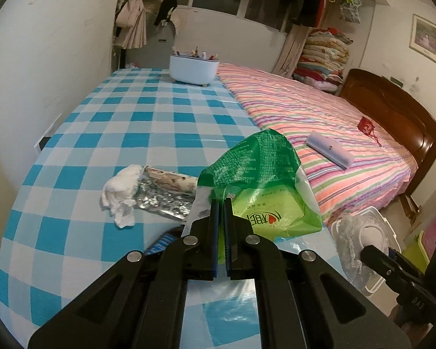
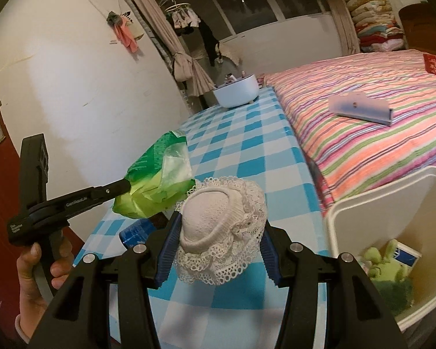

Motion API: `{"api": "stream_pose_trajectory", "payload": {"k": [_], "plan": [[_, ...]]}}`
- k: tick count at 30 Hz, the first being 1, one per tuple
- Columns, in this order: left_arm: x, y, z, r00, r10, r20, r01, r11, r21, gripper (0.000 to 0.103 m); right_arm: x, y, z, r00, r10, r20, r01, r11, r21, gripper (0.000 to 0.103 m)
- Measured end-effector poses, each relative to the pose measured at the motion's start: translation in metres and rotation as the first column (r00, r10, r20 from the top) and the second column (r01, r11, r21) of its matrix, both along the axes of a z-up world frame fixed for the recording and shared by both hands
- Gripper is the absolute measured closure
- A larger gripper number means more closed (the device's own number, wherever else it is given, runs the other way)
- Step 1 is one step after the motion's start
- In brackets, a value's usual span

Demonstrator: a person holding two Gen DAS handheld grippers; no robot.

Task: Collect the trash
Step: 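Lift the green bag and lace doily and carry them over the bin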

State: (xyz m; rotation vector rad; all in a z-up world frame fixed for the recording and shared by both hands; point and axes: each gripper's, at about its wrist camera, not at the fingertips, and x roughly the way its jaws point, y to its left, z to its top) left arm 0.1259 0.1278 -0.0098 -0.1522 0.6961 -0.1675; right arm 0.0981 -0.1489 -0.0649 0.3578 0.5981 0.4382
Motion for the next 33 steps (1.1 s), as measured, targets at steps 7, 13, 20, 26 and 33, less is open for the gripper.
{"api": "stream_pose_trajectory", "payload": {"k": [7, 13, 20, 26, 33], "plan": [[-0.007, -0.028, 0.005, 0.998, -0.054, 0.018, 0.054, 0.998, 0.016, 0.100, -0.014, -0.022, 0.004, 0.998, -0.053, 0.014, 0.053, 0.999, -0.009, 0.054], [-0.014, -0.058, 0.008, 0.993, -0.114, 0.029, 0.113, 0.993, 0.026, 0.100, -0.025, -0.041, 0.006, 0.995, -0.100, 0.018, 0.100, 0.995, -0.016, 0.054], [-0.017, -0.091, 0.010, 0.984, -0.177, 0.036, 0.176, 0.984, 0.024, 0.100, -0.038, -0.070, 0.007, 0.985, -0.168, 0.026, 0.169, 0.985, -0.026, 0.054], [-0.015, -0.125, 0.006, 0.968, -0.249, 0.026, 0.248, 0.968, 0.036, 0.100, -0.048, -0.096, 0.007, 0.973, -0.229, 0.031, 0.230, 0.973, -0.035, 0.054], [-0.017, -0.162, 0.003, 0.947, -0.321, 0.020, 0.319, 0.946, 0.054, 0.100, -0.059, -0.127, 0.006, 0.954, -0.298, 0.038, 0.300, 0.953, -0.045, 0.054]]}}
